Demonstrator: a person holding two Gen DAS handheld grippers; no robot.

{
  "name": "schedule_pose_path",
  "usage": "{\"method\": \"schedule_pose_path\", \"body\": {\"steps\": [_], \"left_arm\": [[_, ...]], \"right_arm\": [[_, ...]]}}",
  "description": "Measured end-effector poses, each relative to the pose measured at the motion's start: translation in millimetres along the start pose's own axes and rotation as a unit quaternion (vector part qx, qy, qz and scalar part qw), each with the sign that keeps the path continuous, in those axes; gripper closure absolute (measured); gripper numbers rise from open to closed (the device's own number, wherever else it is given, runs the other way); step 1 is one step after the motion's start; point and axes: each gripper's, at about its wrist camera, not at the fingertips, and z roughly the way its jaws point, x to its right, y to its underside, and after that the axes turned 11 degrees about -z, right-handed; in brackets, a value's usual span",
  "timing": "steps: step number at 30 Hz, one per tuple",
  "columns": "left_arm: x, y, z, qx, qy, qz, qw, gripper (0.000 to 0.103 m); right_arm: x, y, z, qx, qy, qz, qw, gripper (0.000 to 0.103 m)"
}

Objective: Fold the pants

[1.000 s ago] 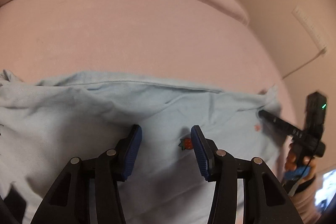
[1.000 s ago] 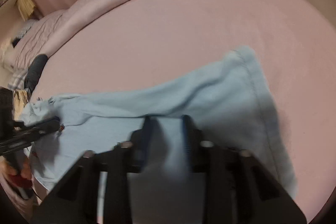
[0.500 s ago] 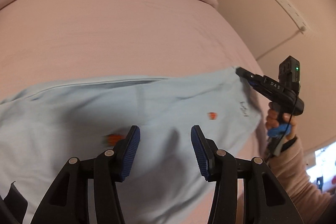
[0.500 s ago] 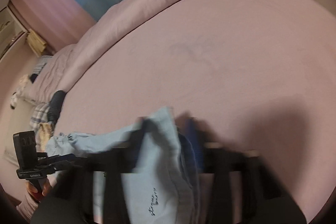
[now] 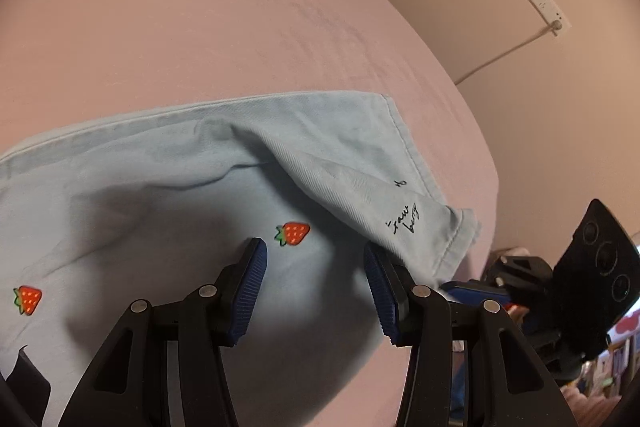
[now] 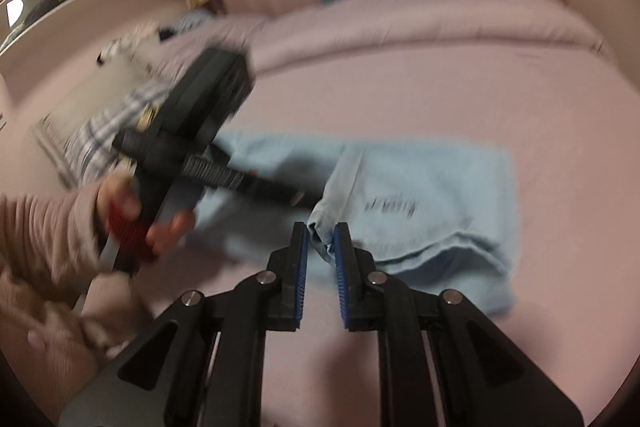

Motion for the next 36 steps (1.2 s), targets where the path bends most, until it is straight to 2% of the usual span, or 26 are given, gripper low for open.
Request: {"method": "schedule_pose_path", "body": {"steps": [1, 3, 5, 8, 9, 10, 11, 12, 14, 16, 18, 20, 22, 24, 27, 28, 30, 32, 36], "left_arm": [[0, -1, -2, 0.002, -0.001, -0.001, 1.0, 0.054], [-2, -4, -3, 0.003, 0.001, -0.006, 1.0, 0.054], [1, -8, 0, 0.003, 0.002, -0.015, 0.9999, 0.054], [-1, -14, -2, 0.006, 0.004, -0.036, 0.9993, 0.054], [-2, -14, -2, 0.007, 0.005, -0.04, 0.9992, 0.054], [-3, -16, -2, 0.008, 0.002, -0.043, 0.9991, 0.054], [-4, -16, -2, 0.006, -0.001, -0.046, 0.9989, 0.054], [-4, -16, -2, 0.006, 0.0, -0.047, 0.9989, 0.054], [-3, -17, -1, 0.006, 0.0, -0.046, 0.9989, 0.054], [-2, -18, 0, 0.006, 0.002, -0.047, 0.9989, 0.054], [-2, -19, -1, 0.005, 0.003, -0.048, 0.9988, 0.054], [-5, -19, -3, 0.005, 0.005, -0.053, 0.9986, 0.054], [-5, -20, -2, 0.004, 0.003, -0.052, 0.9987, 0.054], [-4, -21, -1, 0.004, 0.001, -0.052, 0.9986, 0.054], [-5, -32, 1, 0.012, -0.002, -0.074, 0.9972, 0.054], [-7, -39, 2, 0.017, -0.003, -0.092, 0.9956, 0.054], [-12, -49, 5, 0.019, -0.001, -0.13, 0.9913, 0.054], [-16, -61, 7, 0.03, 0.005, -0.164, 0.9861, 0.05], [-8, -79, 12, 0.042, -0.032, -0.152, 0.987, 0.049]], "right_arm": [[3, 4, 3, -0.014, 0.007, 0.007, 1.0, 0.084], [14, 2, 1, -0.006, 0.017, 0.033, 0.999, 0.083], [27, -8, -2, 0.008, 0.026, 0.052, 0.998, 0.083], [49, -27, 7, -0.013, 0.07, 0.06, 0.996, 0.083], [61, -34, 9, -0.016, 0.077, 0.082, 0.994, 0.08], [82, -40, 10, -0.013, 0.072, 0.126, 0.989, 0.075], [97, -42, 9, -0.008, 0.055, 0.162, 0.985, 0.061], [116, -40, 8, 0.001, 0.039, 0.204, 0.978, 0.051], [147, -42, 10, -0.001, 0.046, 0.265, 0.963, 0.05], [169, -43, 15, -0.014, 0.049, 0.295, 0.954, 0.05], [178, -43, 25, -0.036, 0.006, 0.308, 0.951, 0.05], [184, -42, 43, -0.06, -0.014, 0.319, 0.946, 0.051], [182, -44, 53, -0.061, -0.034, 0.322, 0.944, 0.055], [165, -52, 50, -0.033, -0.07, 0.295, 0.952, 0.068], [144, -73, 30, 0.051, -0.108, 0.221, 0.968, 0.072], [139, -76, 28, 0.062, -0.11, 0.209, 0.97, 0.072], [139, -80, 26, 0.063, -0.103, 0.21, 0.97, 0.07], [146, -77, 19, 0.073, -0.092, 0.234, 0.965, 0.07], [146, -64, -21, 0.128, -0.061, 0.248, 0.958, 0.068]]}}
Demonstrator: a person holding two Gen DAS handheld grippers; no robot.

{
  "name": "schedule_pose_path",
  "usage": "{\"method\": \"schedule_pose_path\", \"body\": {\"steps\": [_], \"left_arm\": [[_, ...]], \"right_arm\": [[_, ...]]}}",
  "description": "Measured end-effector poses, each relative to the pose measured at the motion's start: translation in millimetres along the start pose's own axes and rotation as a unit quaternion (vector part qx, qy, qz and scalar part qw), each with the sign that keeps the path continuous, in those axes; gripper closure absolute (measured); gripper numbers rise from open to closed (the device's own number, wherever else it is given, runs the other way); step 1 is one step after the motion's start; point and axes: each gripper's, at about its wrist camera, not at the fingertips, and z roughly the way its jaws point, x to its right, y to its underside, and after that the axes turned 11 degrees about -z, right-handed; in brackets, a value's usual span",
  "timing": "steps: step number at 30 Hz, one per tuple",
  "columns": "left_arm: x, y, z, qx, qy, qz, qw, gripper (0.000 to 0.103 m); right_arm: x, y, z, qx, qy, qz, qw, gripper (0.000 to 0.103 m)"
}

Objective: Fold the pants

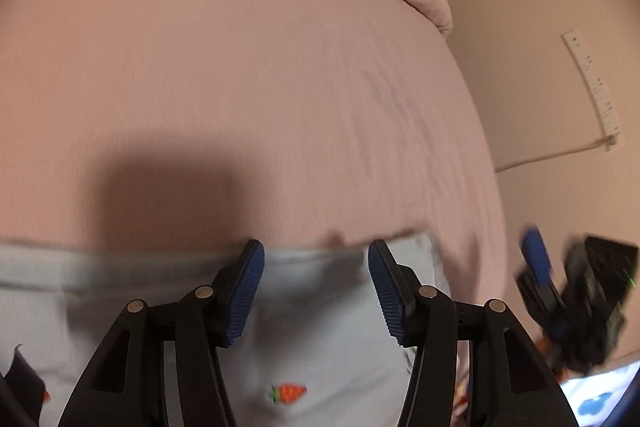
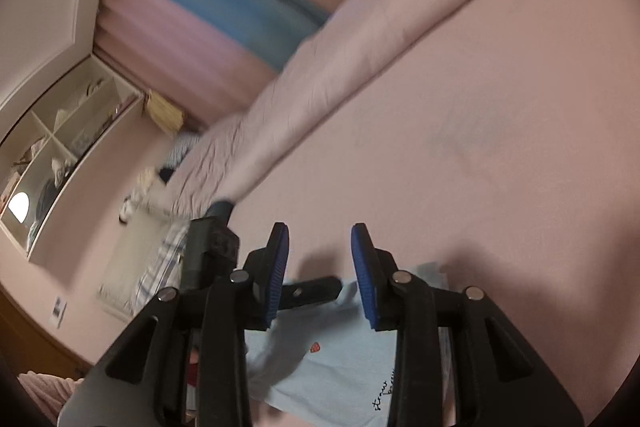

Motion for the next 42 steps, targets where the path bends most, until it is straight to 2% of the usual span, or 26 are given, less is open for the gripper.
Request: {"method": "schedule_pose_path", "body": {"steps": [3, 5, 7, 9, 10, 11, 14, 15, 16, 19, 21, 22, 23, 24, 25, 26, 27, 30, 31, 33, 36, 38, 41, 42], "left_arm": [[-4, 3, -8, 0.005, 0.007, 0.001, 1.0, 0.049], [-10, 8, -21, 0.014, 0.016, -0.002, 0.9998, 0.049], [-17, 17, -43, 0.034, 0.015, 0.02, 0.9991, 0.049], [-32, 27, -71, 0.058, 0.0, 0.044, 0.9973, 0.049], [-35, 28, -79, 0.068, -0.008, 0.05, 0.9964, 0.049], [-50, 31, -97, 0.085, -0.026, 0.058, 0.9944, 0.049], [-100, 41, -149, 0.14, -0.099, 0.061, 0.9833, 0.049], [-123, 47, -173, 0.163, -0.126, 0.054, 0.9771, 0.049], [-135, 50, -185, 0.174, -0.136, 0.05, 0.974, 0.049], [-193, 67, -232, 0.212, -0.179, 0.021, 0.9606, 0.049], [-232, 77, -250, 0.228, -0.206, -0.003, 0.9517, 0.049], [-251, 79, -252, 0.226, -0.23, -0.015, 0.9463, 0.049], [-275, 83, -250, 0.213, -0.26, -0.032, 0.9414, 0.049], [-294, 87, -245, 0.192, -0.278, -0.04, 0.9404, 0.049], [-309, 94, -243, 0.184, -0.272, -0.033, 0.944, 0.049], [-311, 108, -251, 0.207, -0.255, 0.003, 0.9446, 0.049], [-309, 112, -251, 0.201, -0.26, 0.011, 0.9445, 0.049], [-315, 128, -260, 0.182, -0.253, 0.027, 0.9498, 0.049], [-317, 132, -265, 0.18, -0.248, 0.035, 0.9513, 0.049], [-323, 137, -272, 0.179, -0.24, 0.034, 0.9535, 0.049], [-322, 135, -285, 0.182, -0.228, 0.039, 0.9558, 0.049], [-302, 144, -296, 0.204, -0.196, 0.066, 0.957, 0.049], [-284, 136, -307, 0.235, -0.155, 0.091, 0.9553, 0.049], [-283, 131, -307, 0.237, -0.149, 0.091, 0.9556, 0.049]], "right_arm": [[-16, 9, 0, -0.018, 0.001, -0.023, 1.0, 0.068], [-28, 19, 9, -0.056, 0.039, -0.063, 0.996, 0.068], [-33, 27, 28, -0.089, 0.066, -0.092, 0.99, 0.068], [-28, 40, 52, -0.146, 0.13, -0.119, 0.974, 0.07], [-19, 48, 62, -0.175, 0.178, -0.131, 0.959, 0.071], [-10, 55, 73, -0.203, 0.227, -0.138, 0.943, 0.078], [-8, 50, 64, -0.176, 0.233, -0.121, 0.949, 0.076], [-16, 46, 59, -0.168, 0.245, -0.125, 0.947, 0.071], [-25, 46, 53, -0.159, 0.251, -0.142, 0.944, 0.071], [-59, 58, 37, -0.144, 0.199, -0.197, 0.949, 0.067], [-76, 75, 35, -0.152, 0.157, -0.222, 0.95, 0.06], [-75, 84, 37, -0.165, 0.154, -0.23, 0.947, 0.059], [-72, 98, 46, -0.194, 0.173, -0.237, 0.936, 0.059], [-66, 105, 54, -0.219, 0.194, -0.234, 0.927, 0.06], [-56, 113, 64, -0.243, 0.218, -0.226, 0.918, 0.061], [-53, 116, 64, -0.231, 0.223, -0.226, 0.92, 0.059], [-56, 113, 62, -0.226, 0.227, -0.223, 0.921, 0.059], [-71, 101, 74, -0.243, 0.256, -0.214, 0.911, 0.057], [-82, 99, 79, -0.241, 0.25, -0.221, 0.912, 0.057], [-111, 97, 98, -0.232, 0.208, -0.242, 0.919, 0.056], [-156, 88, 144, -0.231, 0.116, -0.243, 0.935, 0.056], [-184, 83, 188, -0.242, 0.051, -0.218, 0.944, 0.056], [-211, 86, 230, -0.264, -0.016, -0.189, 0.946, 0.056], [-220, 90, 244, -0.27, -0.024, -0.187, 0.944, 0.056]]}}
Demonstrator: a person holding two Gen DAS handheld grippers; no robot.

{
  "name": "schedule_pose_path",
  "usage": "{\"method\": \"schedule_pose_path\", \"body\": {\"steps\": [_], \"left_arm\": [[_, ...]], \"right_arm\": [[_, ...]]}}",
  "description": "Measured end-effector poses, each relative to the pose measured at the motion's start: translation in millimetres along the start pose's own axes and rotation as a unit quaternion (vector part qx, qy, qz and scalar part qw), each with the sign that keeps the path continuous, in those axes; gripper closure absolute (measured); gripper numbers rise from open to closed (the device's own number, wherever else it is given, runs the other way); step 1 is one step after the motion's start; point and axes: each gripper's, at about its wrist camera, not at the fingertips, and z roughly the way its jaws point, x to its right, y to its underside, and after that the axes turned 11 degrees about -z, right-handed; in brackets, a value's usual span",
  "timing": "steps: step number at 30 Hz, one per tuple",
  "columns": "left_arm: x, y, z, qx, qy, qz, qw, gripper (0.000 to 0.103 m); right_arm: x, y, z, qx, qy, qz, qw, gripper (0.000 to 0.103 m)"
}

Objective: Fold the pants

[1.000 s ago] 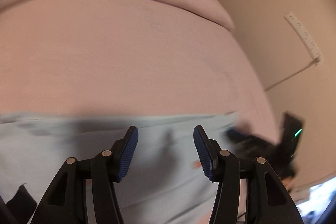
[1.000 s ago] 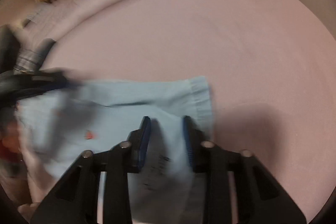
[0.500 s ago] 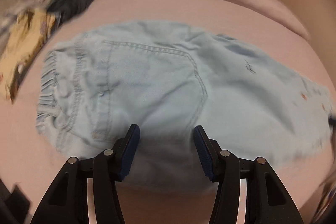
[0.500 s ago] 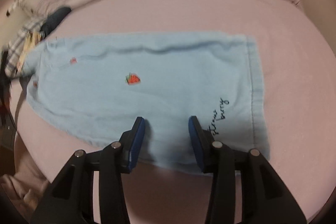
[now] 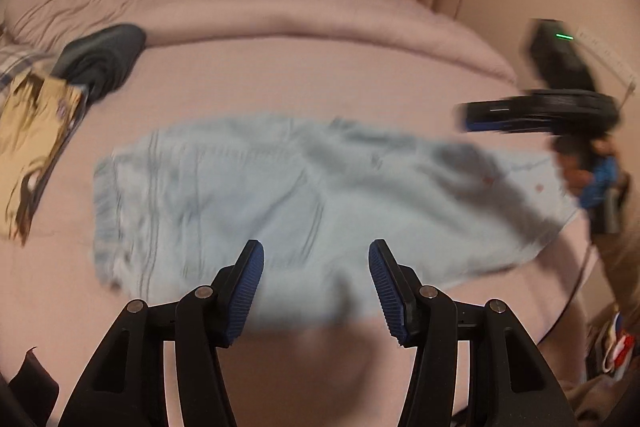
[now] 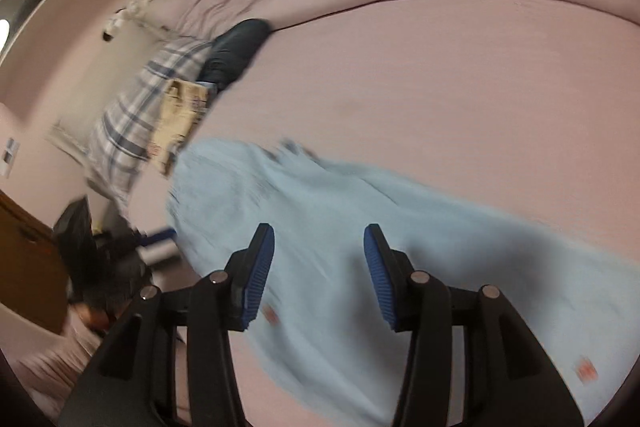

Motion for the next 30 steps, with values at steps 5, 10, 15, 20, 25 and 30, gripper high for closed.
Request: {"method": "schedule_pose_path", "body": {"steps": [5, 10, 15, 20, 25, 30], "left_arm": [[-9, -33, 25, 0.012, 0.023, -0.026, 0.9993, 0.049], [-28, -54, 50, 0.015, 0.037, -0.052, 0.9979, 0.049], [-47, -56, 60, 0.008, 0.016, -0.064, 0.9978, 0.049], [-69, -50, 59, 0.005, 0.002, -0.086, 0.9963, 0.049], [-87, -43, 66, -0.009, -0.049, -0.075, 0.9959, 0.061], [-101, -41, 69, -0.013, -0.082, -0.034, 0.9959, 0.091]], "right_arm": [[-14, -43, 68, -0.059, -0.016, 0.009, 0.998, 0.055], [-13, -59, 99, -0.099, -0.035, 0.031, 0.994, 0.058], [-8, -69, 117, -0.146, -0.03, 0.04, 0.988, 0.074], [-5, -66, 146, -0.217, -0.024, 0.05, 0.975, 0.079], [-3, -80, 134, -0.168, -0.007, 0.035, 0.985, 0.093], [5, -85, 143, -0.148, 0.014, 0.019, 0.989, 0.096]]}}
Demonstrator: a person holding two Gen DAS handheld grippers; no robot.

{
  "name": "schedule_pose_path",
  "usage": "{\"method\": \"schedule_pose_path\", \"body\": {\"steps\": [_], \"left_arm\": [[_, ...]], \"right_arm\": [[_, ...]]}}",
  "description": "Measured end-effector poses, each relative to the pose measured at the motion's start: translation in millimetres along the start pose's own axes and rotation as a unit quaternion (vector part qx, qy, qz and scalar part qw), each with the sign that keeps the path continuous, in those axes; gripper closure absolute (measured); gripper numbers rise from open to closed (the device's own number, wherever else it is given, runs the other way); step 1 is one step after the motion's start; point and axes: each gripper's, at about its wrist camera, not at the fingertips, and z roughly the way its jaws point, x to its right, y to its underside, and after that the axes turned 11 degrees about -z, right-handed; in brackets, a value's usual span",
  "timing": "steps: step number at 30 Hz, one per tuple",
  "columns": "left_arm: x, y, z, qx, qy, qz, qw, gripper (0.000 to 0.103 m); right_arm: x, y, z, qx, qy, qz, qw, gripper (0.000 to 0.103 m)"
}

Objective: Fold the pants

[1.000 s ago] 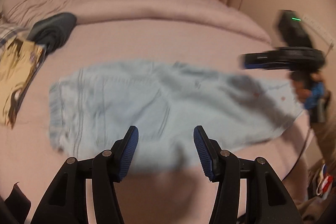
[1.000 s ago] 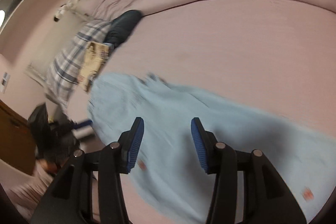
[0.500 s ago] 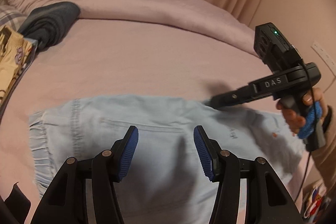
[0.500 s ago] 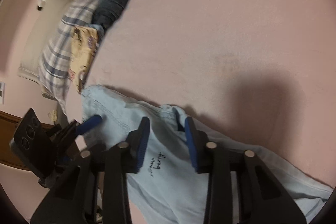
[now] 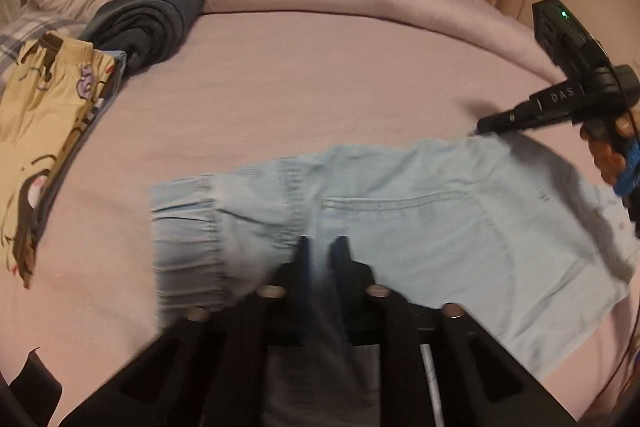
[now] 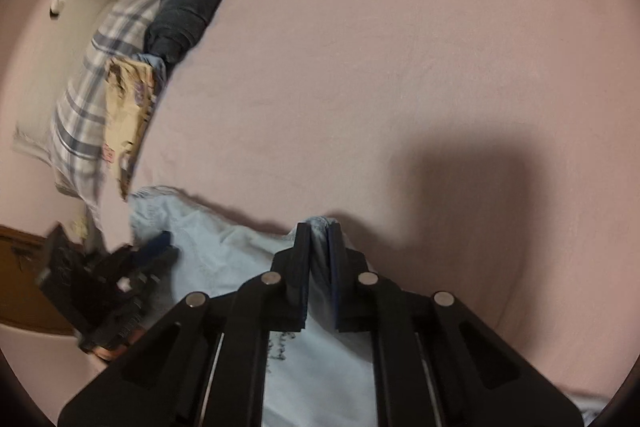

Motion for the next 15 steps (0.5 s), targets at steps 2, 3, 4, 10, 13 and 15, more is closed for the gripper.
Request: {"method": "schedule_pose_path", "body": {"steps": [2, 3, 4, 10, 13, 15], "left_arm": [[-3, 1, -1, 0.0, 0.007, 0.007, 1.0, 0.092], [-2, 2, -2, 0.0, 0.004, 0.014, 0.9999, 0.092], [-1, 2, -2, 0.001, -0.002, 0.022, 0.9998, 0.093], [1, 2, -21, 0.004, -0.024, 0.016, 0.9996, 0.093], [11, 10, -40, 0.013, -0.022, 0.028, 0.9993, 0.075], [19, 15, -45, 0.013, -0.016, 0.05, 0.9985, 0.062]], "right_arm": [[9, -4, 7, 0.012, 0.04, -0.006, 0.999, 0.102], [17, -5, 9, 0.014, 0.06, 0.006, 0.998, 0.102], [29, -3, 10, 0.012, 0.05, 0.028, 0.998, 0.103], [4, 20, -67, 0.105, 0.018, -0.023, 0.994, 0.092], [-25, 53, -98, 0.119, 0.025, -0.094, 0.988, 0.06], [-57, 90, -104, 0.106, 0.033, -0.184, 0.977, 0.053]]}}
